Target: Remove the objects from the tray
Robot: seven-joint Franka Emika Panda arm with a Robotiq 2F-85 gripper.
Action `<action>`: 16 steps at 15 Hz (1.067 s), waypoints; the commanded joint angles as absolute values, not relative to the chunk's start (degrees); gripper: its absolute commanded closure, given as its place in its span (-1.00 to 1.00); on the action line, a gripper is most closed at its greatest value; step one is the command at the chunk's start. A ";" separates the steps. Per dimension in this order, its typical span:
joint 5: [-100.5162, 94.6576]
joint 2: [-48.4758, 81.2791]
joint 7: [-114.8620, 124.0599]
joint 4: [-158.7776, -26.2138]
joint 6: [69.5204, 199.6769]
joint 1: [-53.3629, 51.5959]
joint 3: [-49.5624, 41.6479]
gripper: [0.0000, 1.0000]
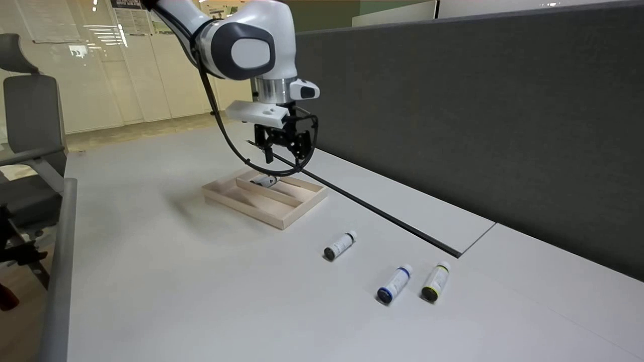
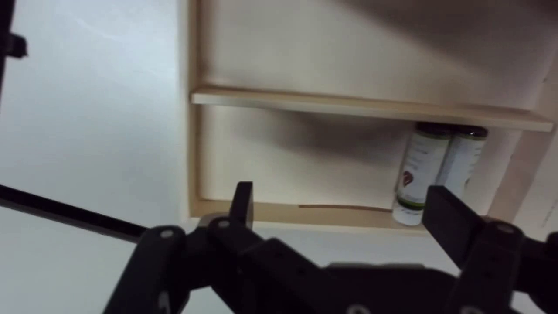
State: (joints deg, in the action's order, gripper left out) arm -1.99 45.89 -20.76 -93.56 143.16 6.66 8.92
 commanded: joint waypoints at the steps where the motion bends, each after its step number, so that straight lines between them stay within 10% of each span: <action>1: -1.71 49.97 -21.49 -89.73 139.68 3.80 9.66 -1.00; 16: -2.10 56.47 -22.18 -82.32 137.35 1.89 9.05 -1.00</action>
